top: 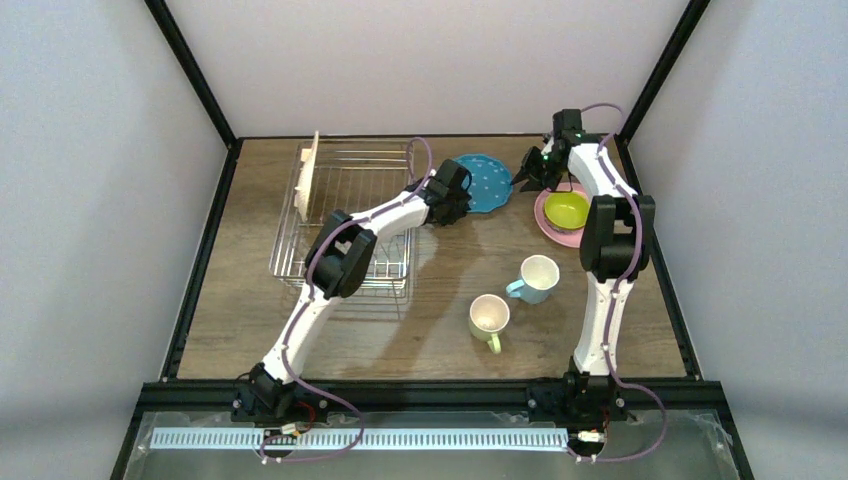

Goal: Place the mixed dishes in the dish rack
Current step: Grab the plate from the corner of the board.

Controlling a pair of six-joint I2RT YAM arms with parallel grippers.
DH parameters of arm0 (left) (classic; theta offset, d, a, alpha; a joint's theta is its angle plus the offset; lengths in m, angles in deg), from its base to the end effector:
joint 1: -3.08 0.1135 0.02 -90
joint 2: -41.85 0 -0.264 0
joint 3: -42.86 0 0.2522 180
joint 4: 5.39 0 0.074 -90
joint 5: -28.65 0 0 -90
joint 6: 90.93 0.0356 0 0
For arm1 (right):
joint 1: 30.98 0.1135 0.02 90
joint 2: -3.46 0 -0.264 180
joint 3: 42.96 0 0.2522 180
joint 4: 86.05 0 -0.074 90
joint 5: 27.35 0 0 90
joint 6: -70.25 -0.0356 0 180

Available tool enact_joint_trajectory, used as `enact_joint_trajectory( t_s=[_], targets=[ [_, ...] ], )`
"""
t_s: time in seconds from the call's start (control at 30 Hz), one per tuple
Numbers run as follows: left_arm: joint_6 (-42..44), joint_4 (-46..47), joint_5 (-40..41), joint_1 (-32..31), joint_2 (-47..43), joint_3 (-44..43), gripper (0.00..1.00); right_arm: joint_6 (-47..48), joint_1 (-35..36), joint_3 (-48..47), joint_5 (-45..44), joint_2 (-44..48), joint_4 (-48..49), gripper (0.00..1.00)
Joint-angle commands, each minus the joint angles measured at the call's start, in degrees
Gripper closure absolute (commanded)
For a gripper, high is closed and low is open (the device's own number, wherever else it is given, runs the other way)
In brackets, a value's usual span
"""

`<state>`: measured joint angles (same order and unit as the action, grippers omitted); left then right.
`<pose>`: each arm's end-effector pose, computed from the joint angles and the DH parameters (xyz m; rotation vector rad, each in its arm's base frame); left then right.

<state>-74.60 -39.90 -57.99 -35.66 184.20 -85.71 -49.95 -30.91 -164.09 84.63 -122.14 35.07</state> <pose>0.4278 -0.3406 0.1329 -0.8026 2.4547 -0.7755 0.4731 0.0139 0.2129 0.5849 2.6533 0.6766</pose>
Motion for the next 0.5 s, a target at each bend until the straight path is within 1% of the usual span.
enact_joint_trajectory(
  t_s=[0.0, 0.03, 0.07, 0.13, 0.43, 0.47],
  targets=[
    [2.1, -5.4, -3.3, -0.4, 4.6, 0.4, 0.92, 1.0, 0.0, -0.9, -1.3, -1.7, -0.3, 0.38],
    [2.1, -5.6, -3.3, -0.4, 4.7, 0.1, 0.96, 1.2, 0.0, -0.9, -1.5, -1.8, -0.4, 0.38],
    [2.3, -5.7, -3.3, -0.5, 4.8, 0.0, 0.97, 1.4, 0.0, -0.9, -1.8, -1.9, -0.4, 0.38],
    [2.7, -5.7, -4.5, -0.4, 4.7, -0.3, 0.97, 1.9, 0.0, -1.1, -2.5, -2.1, -0.6, 0.38],
    [3.9, -7.0, -3.8, -0.4, 3.9, -3.7, 0.97, 3.8, 0.0, -0.6, -4.7, -1.3, -0.9, 0.37],
    [4.0, -7.1, -2.7, -0.4, 3.7, -3.7, 0.97, 3.9, 0.0, -0.6, -5.0, -1.1, -1.0, 0.36]
  ],
)
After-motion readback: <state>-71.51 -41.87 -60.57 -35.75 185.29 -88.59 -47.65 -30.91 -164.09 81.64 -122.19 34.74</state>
